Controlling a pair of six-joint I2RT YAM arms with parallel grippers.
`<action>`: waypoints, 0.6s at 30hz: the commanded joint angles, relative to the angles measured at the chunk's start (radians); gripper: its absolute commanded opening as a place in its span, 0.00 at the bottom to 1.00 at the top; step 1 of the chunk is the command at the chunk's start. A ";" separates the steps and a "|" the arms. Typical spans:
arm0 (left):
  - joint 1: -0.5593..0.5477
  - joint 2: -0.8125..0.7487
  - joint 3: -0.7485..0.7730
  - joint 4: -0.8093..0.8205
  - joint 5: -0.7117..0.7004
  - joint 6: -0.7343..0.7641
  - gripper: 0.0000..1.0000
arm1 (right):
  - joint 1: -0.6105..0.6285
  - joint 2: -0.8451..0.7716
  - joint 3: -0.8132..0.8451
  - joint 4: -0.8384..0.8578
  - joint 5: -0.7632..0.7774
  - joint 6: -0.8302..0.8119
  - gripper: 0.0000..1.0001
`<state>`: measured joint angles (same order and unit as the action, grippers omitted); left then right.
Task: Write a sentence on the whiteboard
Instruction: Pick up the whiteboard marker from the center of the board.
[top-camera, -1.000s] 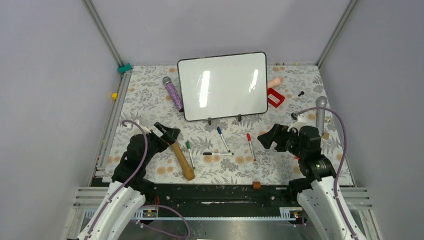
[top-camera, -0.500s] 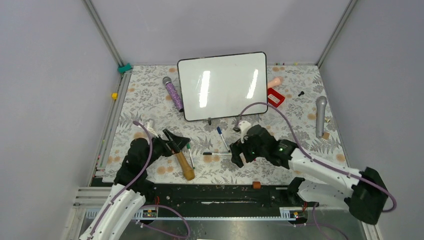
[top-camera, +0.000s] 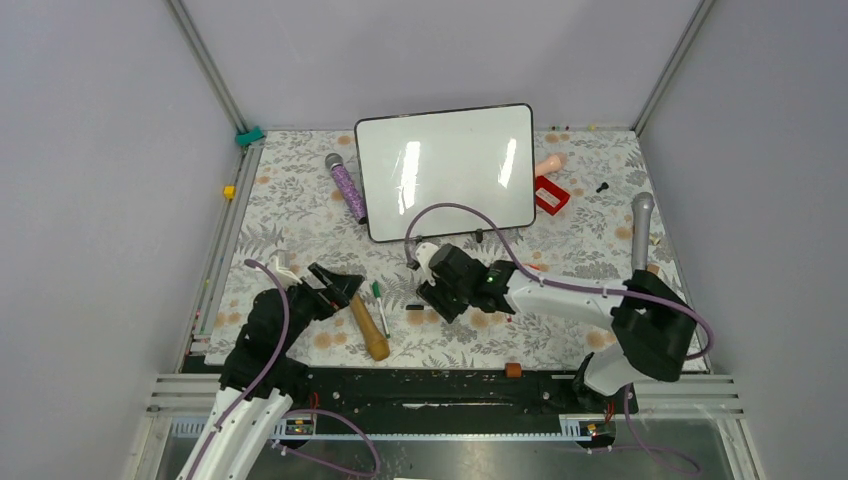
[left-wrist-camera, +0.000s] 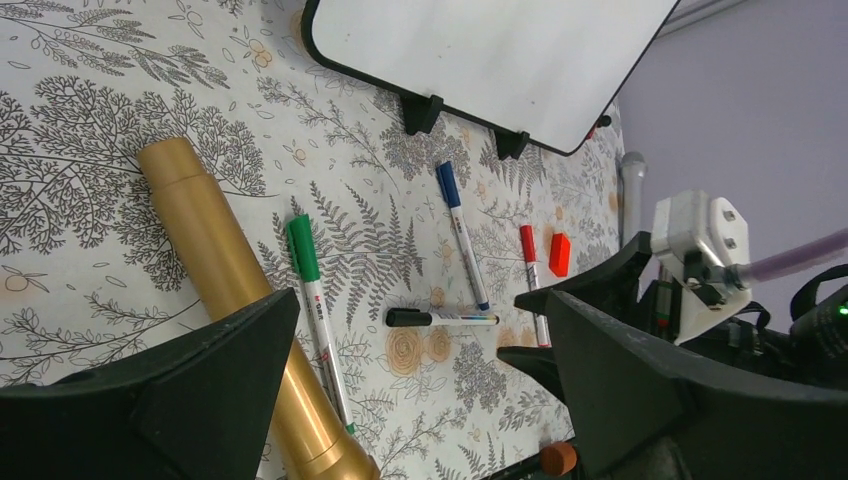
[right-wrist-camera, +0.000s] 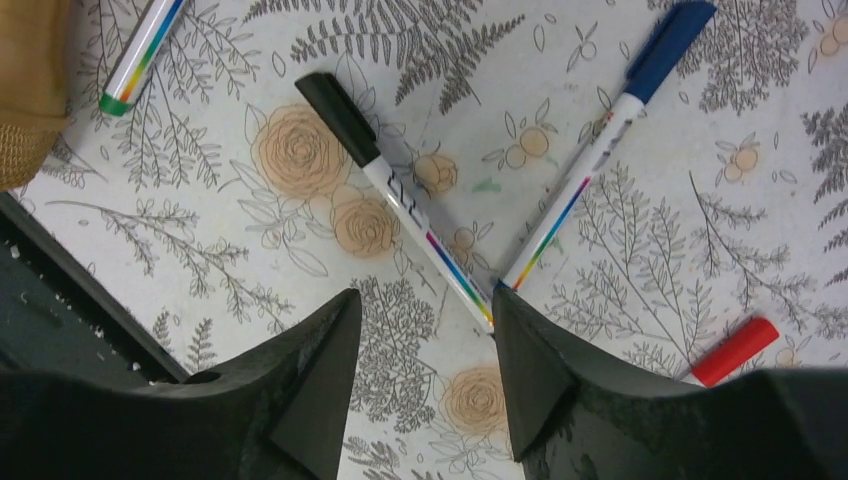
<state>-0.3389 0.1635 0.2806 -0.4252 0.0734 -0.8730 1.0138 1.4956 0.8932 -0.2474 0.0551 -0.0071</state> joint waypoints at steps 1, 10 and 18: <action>0.000 0.008 0.021 0.003 -0.037 -0.033 0.96 | 0.021 0.102 0.101 -0.001 0.058 -0.018 0.56; 0.000 0.012 0.029 0.003 -0.060 -0.024 0.95 | 0.041 0.212 0.182 -0.065 0.095 0.001 0.52; -0.001 0.014 0.032 -0.030 -0.095 -0.037 0.94 | 0.067 0.343 0.284 -0.155 0.112 0.023 0.47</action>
<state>-0.3389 0.1722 0.2806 -0.4622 0.0284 -0.8932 1.0618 1.7866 1.1072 -0.3302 0.1322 0.0059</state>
